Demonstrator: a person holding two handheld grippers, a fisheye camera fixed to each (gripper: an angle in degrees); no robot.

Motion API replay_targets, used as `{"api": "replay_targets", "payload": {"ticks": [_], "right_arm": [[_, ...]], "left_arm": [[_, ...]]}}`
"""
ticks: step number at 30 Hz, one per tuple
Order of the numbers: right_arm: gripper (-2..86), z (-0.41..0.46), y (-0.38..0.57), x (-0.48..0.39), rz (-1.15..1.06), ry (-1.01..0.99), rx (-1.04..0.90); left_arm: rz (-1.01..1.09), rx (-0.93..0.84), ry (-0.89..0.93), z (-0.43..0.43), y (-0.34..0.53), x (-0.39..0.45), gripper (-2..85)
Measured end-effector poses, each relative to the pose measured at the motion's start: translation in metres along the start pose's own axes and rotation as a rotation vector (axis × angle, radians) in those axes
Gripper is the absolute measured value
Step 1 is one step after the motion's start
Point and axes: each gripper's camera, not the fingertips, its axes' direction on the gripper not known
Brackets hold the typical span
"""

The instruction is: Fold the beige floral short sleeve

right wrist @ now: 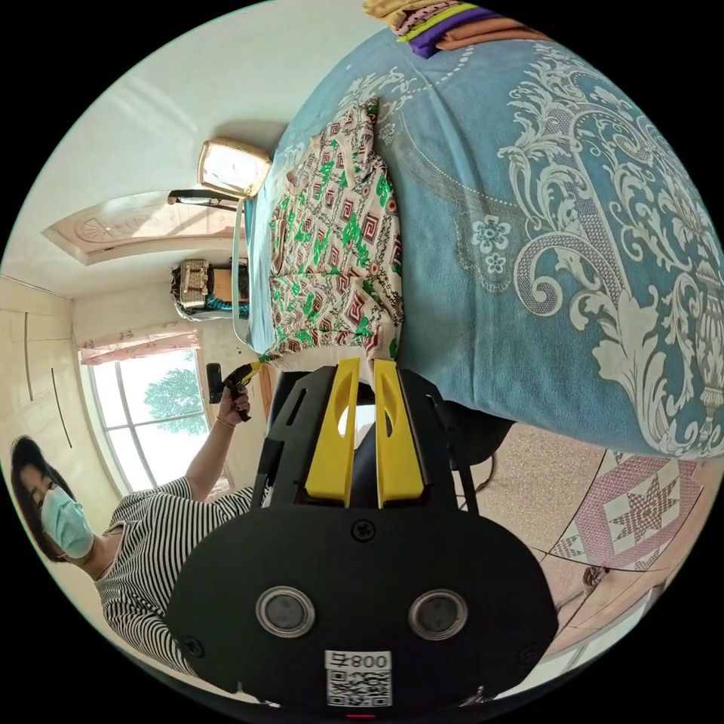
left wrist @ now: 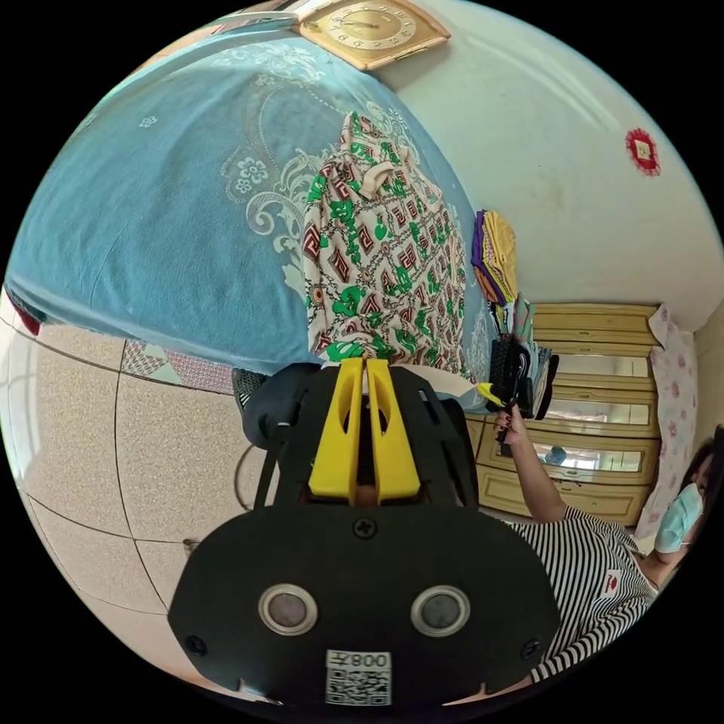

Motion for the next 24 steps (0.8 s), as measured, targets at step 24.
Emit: {"api": "replay_targets", "payload": {"ticks": [24], "right_arm": [[2.5,0.078,0.050,-0.014,-0.094,0.165,0.085]], "left_arm": [[0.126,-0.092,-0.267,0.031,0.034,-0.014,4.6]]}}
